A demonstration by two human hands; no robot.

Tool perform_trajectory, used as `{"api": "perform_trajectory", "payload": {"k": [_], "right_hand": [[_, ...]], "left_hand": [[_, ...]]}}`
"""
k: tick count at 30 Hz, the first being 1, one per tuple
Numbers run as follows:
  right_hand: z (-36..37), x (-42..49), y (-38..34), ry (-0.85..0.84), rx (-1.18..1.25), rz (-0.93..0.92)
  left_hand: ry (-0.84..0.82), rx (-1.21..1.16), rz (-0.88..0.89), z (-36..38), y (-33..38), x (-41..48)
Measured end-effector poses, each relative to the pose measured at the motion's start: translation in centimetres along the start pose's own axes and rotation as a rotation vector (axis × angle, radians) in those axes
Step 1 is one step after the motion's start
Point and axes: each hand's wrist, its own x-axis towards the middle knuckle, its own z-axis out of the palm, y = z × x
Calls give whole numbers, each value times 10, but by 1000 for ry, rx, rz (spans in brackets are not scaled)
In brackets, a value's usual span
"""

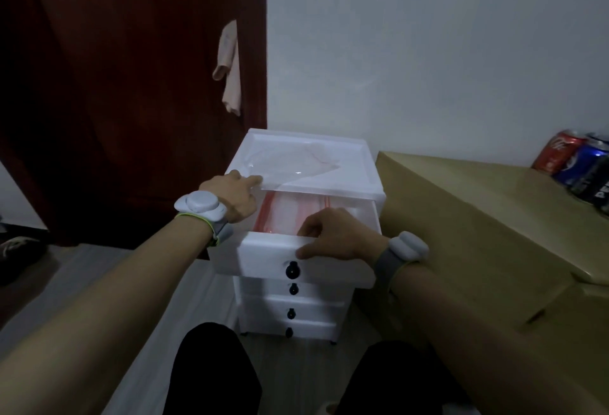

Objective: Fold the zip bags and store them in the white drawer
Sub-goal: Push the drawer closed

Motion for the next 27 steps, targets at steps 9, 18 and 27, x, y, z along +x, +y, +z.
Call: {"api": "perform_trajectory", "payload": {"k": [9,18,27], "right_hand": [[5,14,22,450,-282,48],[12,42,33,577,-365,101],[21,59,33,694,-462,132]], "left_hand": [[27,-22,14,1,-2,2],[112,50,17,21,-2,0],[306,58,23,41,-4,2]]}}
